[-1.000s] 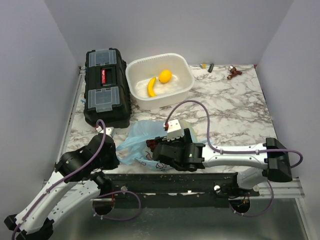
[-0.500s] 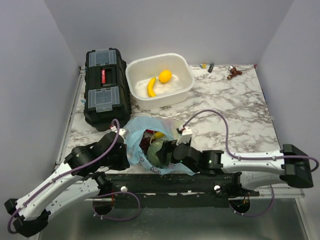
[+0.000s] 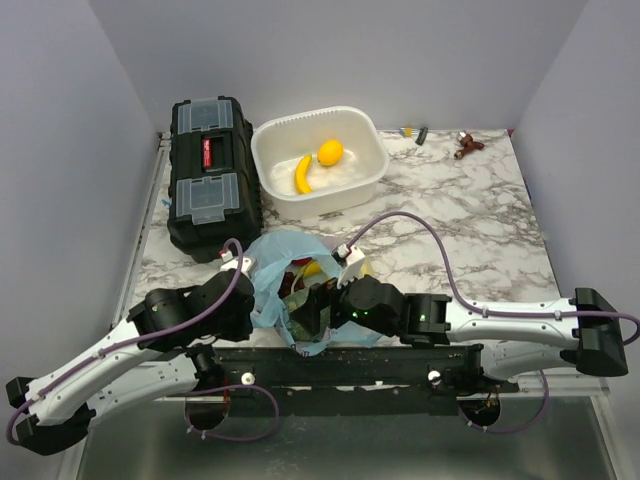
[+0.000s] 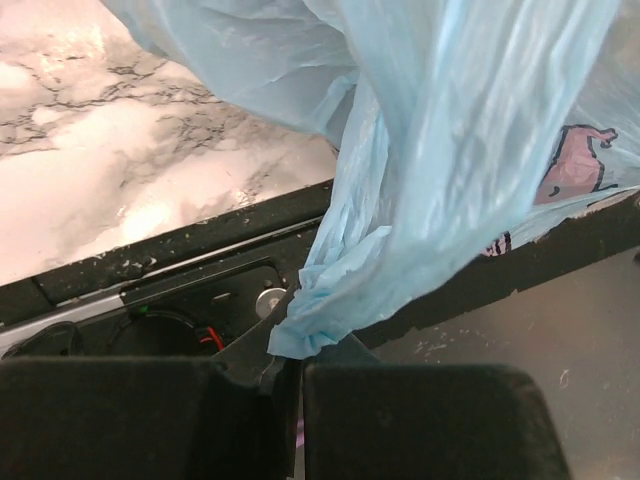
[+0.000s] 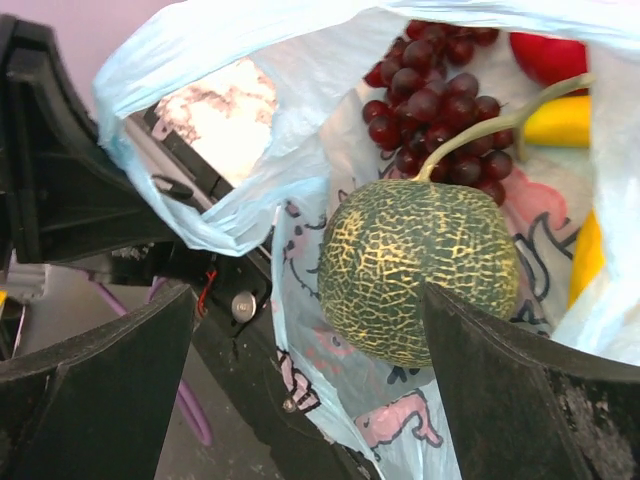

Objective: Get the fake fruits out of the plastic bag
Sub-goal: Take out the fake fruit from the plastic bag, then place the fake fruit in the bin.

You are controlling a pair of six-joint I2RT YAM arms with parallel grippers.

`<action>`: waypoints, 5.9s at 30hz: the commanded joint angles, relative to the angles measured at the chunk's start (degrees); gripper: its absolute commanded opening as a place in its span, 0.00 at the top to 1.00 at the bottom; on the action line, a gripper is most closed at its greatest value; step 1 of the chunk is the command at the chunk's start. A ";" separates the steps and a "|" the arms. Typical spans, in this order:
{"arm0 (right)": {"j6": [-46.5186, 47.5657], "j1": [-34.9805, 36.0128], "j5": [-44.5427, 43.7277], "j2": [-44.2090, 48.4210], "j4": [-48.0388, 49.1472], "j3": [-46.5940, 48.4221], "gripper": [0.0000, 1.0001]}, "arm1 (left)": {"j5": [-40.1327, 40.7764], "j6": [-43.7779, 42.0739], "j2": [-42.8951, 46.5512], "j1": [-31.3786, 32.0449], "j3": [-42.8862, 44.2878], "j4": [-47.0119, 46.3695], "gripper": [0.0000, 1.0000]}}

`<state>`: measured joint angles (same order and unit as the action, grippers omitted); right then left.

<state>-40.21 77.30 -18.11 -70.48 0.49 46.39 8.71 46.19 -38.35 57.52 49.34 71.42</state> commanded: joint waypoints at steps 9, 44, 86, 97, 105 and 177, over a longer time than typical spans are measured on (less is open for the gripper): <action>-13.28 0.11 -16.64 -3.88 -5.85 2.80 0.19 | 4.31 -2.65 2.90 0.32 -1.53 -1.74 1.00; -12.89 -8.63 -27.54 -31.25 5.89 13.81 0.48 | 5.20 -3.15 2.47 0.32 -2.40 -2.42 1.00; 7.54 -8.65 -4.87 -4.19 18.80 0.65 0.99 | 5.86 -2.67 2.28 0.32 -2.33 -2.16 1.00; 6.20 -8.65 -5.35 1.17 14.30 6.51 0.99 | 5.62 -2.88 1.01 0.32 -2.41 -2.24 1.00; 10.95 -8.70 -17.45 6.31 14.77 9.54 0.99 | 5.77 -2.73 1.28 0.32 -2.41 -2.16 1.00; 13.59 -43.70 7.19 -12.51 -18.66 25.52 0.39 | 6.99 -1.63 6.14 0.49 -2.42 -2.15 1.00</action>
<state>-19.62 31.83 -23.97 -88.73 -11.92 80.93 14.52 44.29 -31.83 57.78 47.31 69.49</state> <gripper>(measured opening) 0.607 0.003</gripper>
